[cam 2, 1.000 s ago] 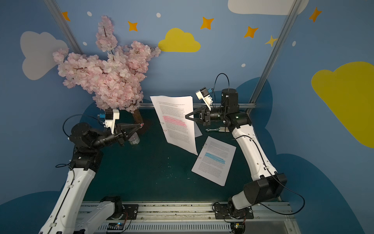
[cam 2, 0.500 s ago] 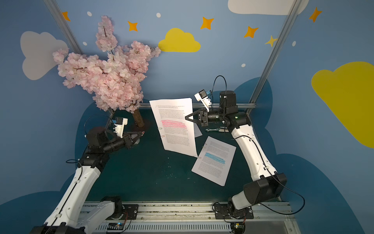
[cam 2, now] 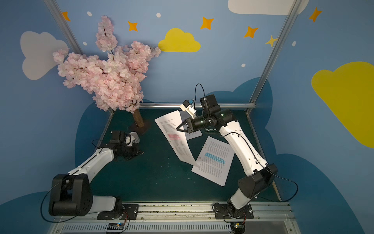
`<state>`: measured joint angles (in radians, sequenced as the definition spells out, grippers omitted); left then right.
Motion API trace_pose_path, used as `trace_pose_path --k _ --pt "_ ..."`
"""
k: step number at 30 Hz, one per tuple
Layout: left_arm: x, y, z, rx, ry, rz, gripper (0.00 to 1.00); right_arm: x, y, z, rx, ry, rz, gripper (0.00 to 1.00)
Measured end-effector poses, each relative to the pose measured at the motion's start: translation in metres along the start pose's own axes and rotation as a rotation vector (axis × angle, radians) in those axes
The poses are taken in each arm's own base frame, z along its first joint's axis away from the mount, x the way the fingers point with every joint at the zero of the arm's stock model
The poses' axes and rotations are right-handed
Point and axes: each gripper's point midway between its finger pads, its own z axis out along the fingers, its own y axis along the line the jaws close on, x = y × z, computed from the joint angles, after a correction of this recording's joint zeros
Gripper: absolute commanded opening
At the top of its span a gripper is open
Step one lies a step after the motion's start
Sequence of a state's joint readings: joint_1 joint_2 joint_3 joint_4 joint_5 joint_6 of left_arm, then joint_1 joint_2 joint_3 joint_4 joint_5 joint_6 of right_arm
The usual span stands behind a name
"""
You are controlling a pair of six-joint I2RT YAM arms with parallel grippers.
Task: Unclip the paperclips from the documents
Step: Place the paper clip at the center of the board.
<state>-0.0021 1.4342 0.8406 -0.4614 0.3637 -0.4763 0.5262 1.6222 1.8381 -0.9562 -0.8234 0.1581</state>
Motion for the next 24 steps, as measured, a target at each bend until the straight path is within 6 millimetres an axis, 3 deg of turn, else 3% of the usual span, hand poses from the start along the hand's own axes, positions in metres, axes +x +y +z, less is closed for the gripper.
trace_pose_path --k 5,7,9,11,12,19,21,24 --pt "-0.003 0.013 0.025 -0.04 0.065 -0.035 0.05 0.004 -0.008 0.003 0.051 0.033 0.043 0.0" --pt "-0.008 0.017 0.031 -0.06 0.067 -0.035 0.14 0.004 -0.008 0.002 0.069 0.037 0.048 0.0" --pt "-0.01 0.021 0.036 -0.076 0.069 -0.033 0.35 0.005 -0.007 0.0 0.081 0.041 0.05 0.0" --pt "-0.01 0.027 0.042 -0.097 0.078 -0.028 0.82 0.005 -0.005 -0.001 0.087 0.044 0.05 0.0" --pt "-0.008 0.03 0.045 -0.106 0.085 -0.029 0.96 0.005 -0.004 -0.001 0.092 0.045 0.05 0.0" --pt "-0.013 0.012 0.029 -0.051 0.06 0.0 0.97 0.004 0.005 -0.005 0.109 0.056 0.038 0.0" --pt "-0.016 -0.006 0.01 0.006 0.02 0.034 0.97 0.001 0.008 -0.006 0.105 0.053 0.03 0.0" --pt "-0.024 -0.057 -0.037 0.188 -0.111 0.143 0.97 -0.002 0.013 -0.007 0.088 0.053 0.026 0.0"
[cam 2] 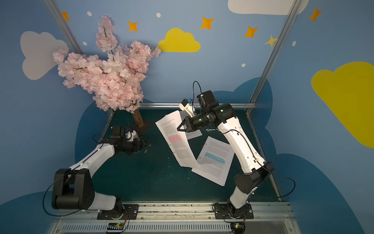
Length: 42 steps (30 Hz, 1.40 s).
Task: Unclip the paperclips from the documents
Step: Place the paper clip at the center of the board, then adjust the document.
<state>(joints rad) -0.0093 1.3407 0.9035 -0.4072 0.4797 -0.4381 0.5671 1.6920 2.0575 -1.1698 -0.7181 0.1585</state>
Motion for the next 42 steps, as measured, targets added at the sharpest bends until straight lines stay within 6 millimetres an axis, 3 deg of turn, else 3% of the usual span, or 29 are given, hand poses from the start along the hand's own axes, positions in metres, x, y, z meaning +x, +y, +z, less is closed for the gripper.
trace_pose_path --k 4,6,12,23,25,28,34,37,39,41,42 --pt "-0.017 -0.082 -0.058 0.318 -0.234 0.196 0.97 -0.006 0.01 0.001 -0.047 0.0 -0.009 0.0" --pt "-0.013 -0.102 -0.074 0.429 -0.316 0.268 0.97 -0.008 0.015 0.002 -0.077 0.004 -0.015 0.0" --pt "0.004 -0.122 -0.081 0.589 -0.337 0.33 0.97 -0.011 0.04 0.001 -0.187 0.01 -0.04 0.0" --pt "-0.009 -0.153 -0.089 0.783 -0.352 0.316 0.97 -0.024 0.076 -0.004 -0.369 -0.001 -0.09 0.0" --pt "-0.01 -0.158 -0.091 0.816 -0.345 0.299 0.99 -0.027 0.077 -0.003 -0.385 -0.003 -0.097 0.0" --pt "-0.01 -0.166 -0.1 0.866 -0.337 0.277 0.93 -0.03 0.072 0.0 -0.394 -0.003 -0.089 0.0" --pt "-0.001 -0.183 -0.12 0.939 -0.32 0.264 0.88 -0.049 0.044 0.001 -0.388 -0.036 -0.044 0.0" --pt "0.004 -0.188 -0.13 0.953 -0.317 0.275 0.74 -0.058 0.03 0.001 -0.382 -0.056 -0.025 0.0" --pt "0.007 -0.19 -0.136 0.955 -0.322 0.279 0.43 -0.063 0.023 -0.001 -0.376 -0.07 -0.018 0.0" --pt "0.01 -0.191 -0.141 0.948 -0.329 0.278 0.24 -0.065 0.02 -0.004 -0.373 -0.078 -0.014 0.0" --pt "0.01 -0.191 -0.143 0.94 -0.336 0.28 0.2 -0.066 0.019 -0.005 -0.373 -0.082 -0.015 0.0"
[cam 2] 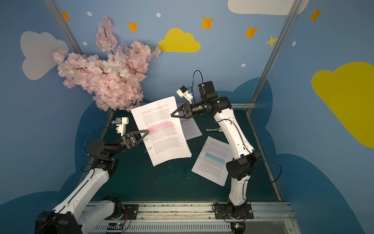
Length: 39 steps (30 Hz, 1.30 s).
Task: Unclip the paperclips from the documents
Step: Adjust the document.
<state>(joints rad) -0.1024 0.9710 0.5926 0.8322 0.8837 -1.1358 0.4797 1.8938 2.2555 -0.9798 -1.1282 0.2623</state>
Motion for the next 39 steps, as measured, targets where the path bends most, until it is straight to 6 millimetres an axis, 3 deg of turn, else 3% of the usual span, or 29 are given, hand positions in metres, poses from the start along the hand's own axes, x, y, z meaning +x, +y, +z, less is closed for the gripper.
trace_pose_path --k 10,13,15,19,27,30,39 --pt "-0.006 -0.006 -0.001 -0.051 0.005 0.039 0.02 0.0 0.002 -0.001 -0.01 0.0 -0.019 0.0" --pt "-0.006 -0.005 0.0 -0.059 0.012 0.039 0.02 0.001 0.0 0.0 -0.012 0.004 -0.012 0.02" --pt "-0.005 -0.004 0.0 -0.063 0.016 0.038 0.02 0.004 -0.004 0.002 -0.017 0.01 0.006 0.12" --pt "-0.008 -0.007 0.001 -0.06 0.015 0.055 0.02 0.012 -0.014 0.008 -0.034 0.029 0.065 0.23" --pt "-0.02 -0.018 0.002 -0.045 -0.011 0.101 0.02 0.025 -0.016 0.022 -0.055 0.055 0.102 0.35" --pt "-0.024 -0.019 0.002 -0.043 -0.027 0.112 0.02 0.023 -0.008 0.019 -0.064 0.029 0.084 0.38" --pt "-0.035 -0.024 -0.002 -0.05 -0.082 0.139 0.02 0.004 0.008 0.008 -0.092 -0.064 0.023 0.36"
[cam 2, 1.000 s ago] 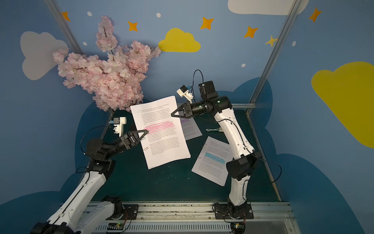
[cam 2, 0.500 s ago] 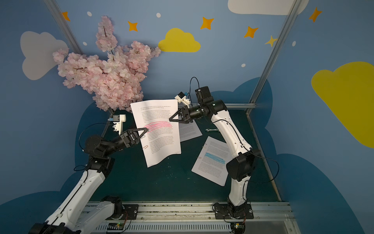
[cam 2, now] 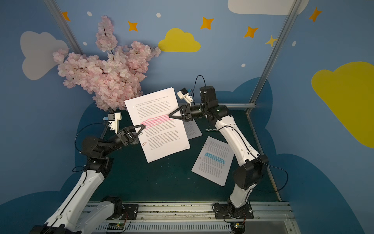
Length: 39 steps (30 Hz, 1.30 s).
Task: Unclip the paperclips from the documents
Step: Adjust the document.
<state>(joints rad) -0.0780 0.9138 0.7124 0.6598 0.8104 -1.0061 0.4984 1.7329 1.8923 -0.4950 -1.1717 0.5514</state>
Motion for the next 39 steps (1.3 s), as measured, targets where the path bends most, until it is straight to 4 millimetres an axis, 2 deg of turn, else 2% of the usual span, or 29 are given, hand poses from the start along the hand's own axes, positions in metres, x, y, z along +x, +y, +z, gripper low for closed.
trace_pose_path --k 9,11,13,14,15,17,24,29,39 --pt "-0.014 0.001 -0.002 -0.01 -0.061 0.015 0.02 0.005 -0.009 0.007 -0.012 -0.002 0.043 0.25" --pt "-0.016 0.002 -0.002 -0.014 -0.07 0.014 0.02 0.005 -0.008 0.008 -0.014 -0.003 0.041 0.17" --pt "-0.017 0.003 -0.003 -0.016 -0.073 0.013 0.02 0.006 -0.007 0.008 -0.016 -0.005 0.036 0.02" --pt "-0.017 0.005 -0.002 -0.017 -0.072 0.011 0.02 0.006 -0.006 0.008 -0.016 -0.007 0.031 0.0" --pt "-0.017 0.006 -0.002 -0.02 -0.069 0.008 0.06 0.007 -0.005 0.007 -0.016 -0.008 0.035 0.0" --pt "-0.019 0.009 0.0 -0.029 -0.061 0.001 0.22 0.006 -0.002 0.006 -0.014 -0.013 0.026 0.0" --pt "-0.019 0.006 0.002 -0.06 0.002 0.02 0.35 0.004 0.007 0.002 -0.013 -0.017 -0.003 0.0" --pt "-0.018 0.012 -0.005 -0.097 0.033 0.023 0.36 0.003 0.01 -0.002 -0.003 -0.019 -0.021 0.0" --pt "-0.012 0.018 -0.009 -0.114 0.077 -0.01 0.26 0.004 0.017 -0.011 0.057 -0.016 -0.084 0.0"
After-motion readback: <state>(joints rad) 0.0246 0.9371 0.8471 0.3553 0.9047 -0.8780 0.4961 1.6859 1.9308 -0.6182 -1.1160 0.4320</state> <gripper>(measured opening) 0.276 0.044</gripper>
